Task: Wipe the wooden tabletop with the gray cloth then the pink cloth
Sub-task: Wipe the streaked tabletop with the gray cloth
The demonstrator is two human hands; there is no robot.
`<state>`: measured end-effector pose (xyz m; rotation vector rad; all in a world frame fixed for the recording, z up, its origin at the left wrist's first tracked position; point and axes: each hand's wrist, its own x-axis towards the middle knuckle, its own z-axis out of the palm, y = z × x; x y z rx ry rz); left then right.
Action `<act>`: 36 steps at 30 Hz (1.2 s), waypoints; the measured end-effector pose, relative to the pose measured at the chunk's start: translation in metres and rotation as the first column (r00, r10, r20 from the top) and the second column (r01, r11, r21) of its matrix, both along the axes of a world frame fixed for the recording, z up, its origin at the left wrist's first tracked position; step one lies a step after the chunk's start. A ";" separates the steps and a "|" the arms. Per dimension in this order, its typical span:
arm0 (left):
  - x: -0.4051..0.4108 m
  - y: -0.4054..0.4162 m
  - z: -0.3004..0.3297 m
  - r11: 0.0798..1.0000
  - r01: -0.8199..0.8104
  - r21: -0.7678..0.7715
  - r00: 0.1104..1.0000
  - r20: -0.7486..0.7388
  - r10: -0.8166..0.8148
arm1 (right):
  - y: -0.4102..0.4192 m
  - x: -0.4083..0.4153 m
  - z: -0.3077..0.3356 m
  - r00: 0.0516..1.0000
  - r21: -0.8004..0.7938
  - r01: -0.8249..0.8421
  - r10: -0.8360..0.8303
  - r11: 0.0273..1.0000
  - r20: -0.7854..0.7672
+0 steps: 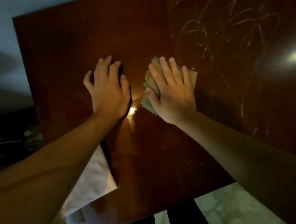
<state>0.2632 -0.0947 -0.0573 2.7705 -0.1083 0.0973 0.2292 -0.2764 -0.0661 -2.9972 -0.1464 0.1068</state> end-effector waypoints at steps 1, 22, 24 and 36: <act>-0.005 -0.008 -0.001 0.999 0.033 -0.021 0.999 -0.002 -0.033 | 0.005 -0.010 -0.001 0.998 0.000 0.057 -0.057 0.998 0.005; -0.023 -0.035 -0.009 0.979 0.148 0.137 0.989 -0.027 -0.146 | 0.062 -0.172 -0.005 0.943 0.039 0.330 -0.328 0.943 -0.046; -0.023 -0.035 -0.011 0.979 0.152 0.139 0.988 -0.011 -0.152 | 0.085 -0.190 -0.006 0.984 0.064 0.173 -0.171 0.983 -0.048; -0.023 -0.035 -0.011 0.979 0.150 0.139 0.988 0.004 -0.152 | -0.069 -0.162 -0.006 0.803 -0.028 0.595 -0.596 0.803 -0.024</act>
